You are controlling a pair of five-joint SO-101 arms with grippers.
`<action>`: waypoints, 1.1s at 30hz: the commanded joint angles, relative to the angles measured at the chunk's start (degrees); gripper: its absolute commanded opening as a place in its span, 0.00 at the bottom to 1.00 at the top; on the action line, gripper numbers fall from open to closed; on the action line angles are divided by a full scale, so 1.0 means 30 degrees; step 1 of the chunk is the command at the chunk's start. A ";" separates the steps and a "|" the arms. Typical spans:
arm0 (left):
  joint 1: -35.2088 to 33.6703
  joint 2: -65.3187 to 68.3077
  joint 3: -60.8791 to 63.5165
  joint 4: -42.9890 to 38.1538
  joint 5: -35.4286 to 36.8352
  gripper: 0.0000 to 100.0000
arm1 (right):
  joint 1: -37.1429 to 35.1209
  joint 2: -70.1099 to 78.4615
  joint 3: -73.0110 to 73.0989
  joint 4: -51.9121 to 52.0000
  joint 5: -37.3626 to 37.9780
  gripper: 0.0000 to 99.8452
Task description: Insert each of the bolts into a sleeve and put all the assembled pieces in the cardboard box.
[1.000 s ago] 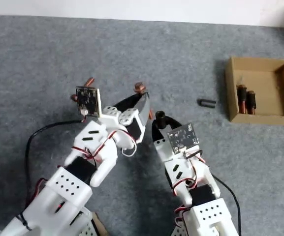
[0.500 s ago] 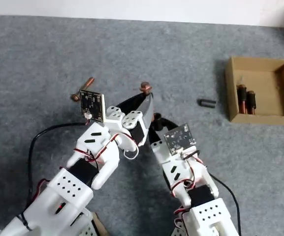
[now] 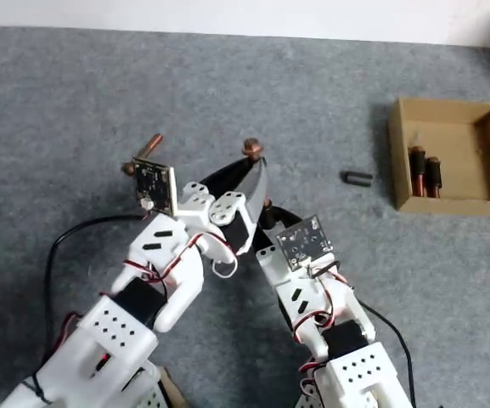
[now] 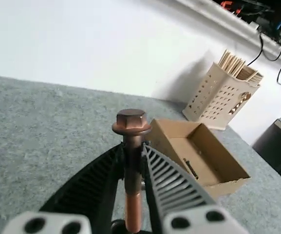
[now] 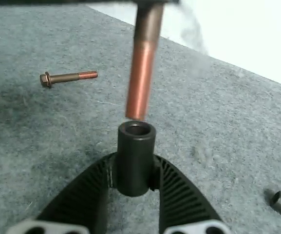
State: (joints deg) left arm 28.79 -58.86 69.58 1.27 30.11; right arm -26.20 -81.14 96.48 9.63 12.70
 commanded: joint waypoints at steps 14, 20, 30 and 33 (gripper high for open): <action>-0.0103 -0.0806 0.1187 -0.0821 -0.1172 0.01 | -0.0132 -0.0513 0.2388 -0.0103 0.0176 0.01; -0.0103 -0.0777 0.2418 -0.3634 -0.1231 0.01 | -0.0132 -0.0513 0.2388 -0.0103 0.0147 0.01; -0.0103 -0.0777 0.2476 -0.3839 -0.1114 0.01 | -0.0220 -0.0513 0.2388 -0.0103 0.0088 0.01; -0.0103 -0.0777 0.2476 -0.3839 -0.1114 0.01 | -0.0220 -0.0513 0.2388 -0.0103 0.0088 0.01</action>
State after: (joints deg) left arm 28.70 -59.74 77.67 -8.48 26.77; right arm -26.20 -81.14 96.48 9.63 12.70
